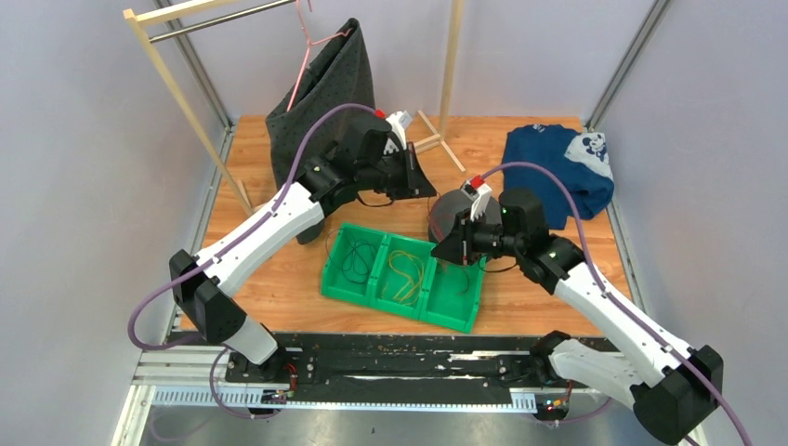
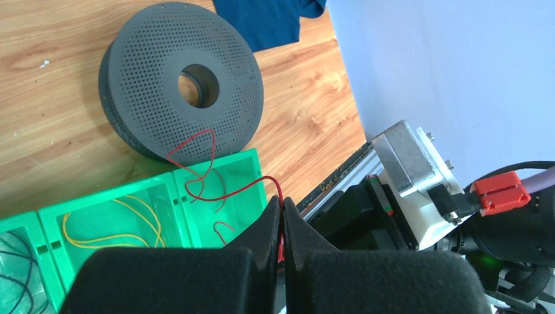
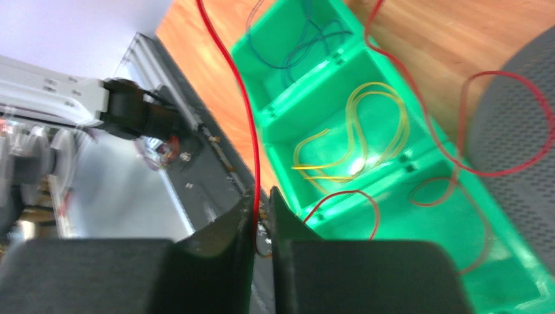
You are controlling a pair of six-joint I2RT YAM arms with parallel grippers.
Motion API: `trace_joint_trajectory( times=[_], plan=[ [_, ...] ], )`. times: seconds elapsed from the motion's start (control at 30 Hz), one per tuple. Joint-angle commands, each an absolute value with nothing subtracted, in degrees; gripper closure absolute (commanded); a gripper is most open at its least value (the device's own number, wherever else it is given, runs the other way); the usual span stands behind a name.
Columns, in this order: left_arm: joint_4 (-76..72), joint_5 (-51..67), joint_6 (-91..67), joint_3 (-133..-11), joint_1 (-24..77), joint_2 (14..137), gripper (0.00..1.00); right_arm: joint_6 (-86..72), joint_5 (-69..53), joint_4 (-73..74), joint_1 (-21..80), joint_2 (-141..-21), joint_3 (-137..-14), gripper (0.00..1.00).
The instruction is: Wrap the cables
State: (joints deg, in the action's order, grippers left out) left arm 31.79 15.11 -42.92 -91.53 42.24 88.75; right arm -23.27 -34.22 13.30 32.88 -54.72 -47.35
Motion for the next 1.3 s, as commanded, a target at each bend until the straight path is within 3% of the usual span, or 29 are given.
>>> trace_joint_trajectory(
  times=[0.0,0.17,0.23,0.27,0.33,0.4,0.43,0.57,0.7,0.87,1.0,1.27],
  plan=[
    [30.91,17.36,-43.78,-89.63,41.59,87.13,1.00,-23.68,-29.62,14.10,33.60,-55.17,-46.48,0.98],
    [33.87,18.39,-38.01,-85.65,41.57,84.22,1.00,-15.89,-24.80,31.72,33.56,-52.06,-55.32,0.99],
    [36.19,20.28,-33.77,-82.26,41.57,82.18,0.92,-14.42,-23.71,40.86,33.44,-50.42,-59.31,0.99],
    [37.88,21.39,-31.76,-80.72,41.57,81.16,0.81,-14.31,-24.17,44.71,33.45,-49.61,-60.73,0.99],
    [41.87,25.29,-26.89,-78.58,41.57,79.29,0.49,-15.00,-25.12,51.58,33.48,-47.89,-63.10,0.99],
    [45.95,27.30,-22.58,-77.90,41.57,77.40,0.30,-15.04,-25.99,57.03,33.44,-46.97,-65.64,0.99],
    [47.55,27.22,-20.61,-78.37,41.57,76.45,0.26,-14.60,-26.24,59.05,33.44,-47.13,-66.98,0.99],
    [46.22,22.81,-13.43,-81.40,41.57,73.01,0.23,-11.59,-27.84,61.69,33.44,-50.69,-71.14,0.99],
    [30.17,20.58,-11.14,-77.65,41.57,71.04,0.23,-9.77,-29.50,57.41,33.48,-54.17,-69.86,0.99],
    [9.77,28.42,-9.43,-69.96,42.07,69.78,0.24,-6.86,-33.54,54.27,33.33,-57.08,-67.89,0.99],
    [8.52,39.69,-5.55,-69.82,42.57,71.22,0.24,-6.05,-38.41,54.50,33.03,-58.83,-68.20,0.99],
    [8.74,41.47,3.49,-70.31,48.34,74.79,0.24,-5.34,-41.54,55.58,32.95,-60.46,-68.37,0.99]
  ],
)
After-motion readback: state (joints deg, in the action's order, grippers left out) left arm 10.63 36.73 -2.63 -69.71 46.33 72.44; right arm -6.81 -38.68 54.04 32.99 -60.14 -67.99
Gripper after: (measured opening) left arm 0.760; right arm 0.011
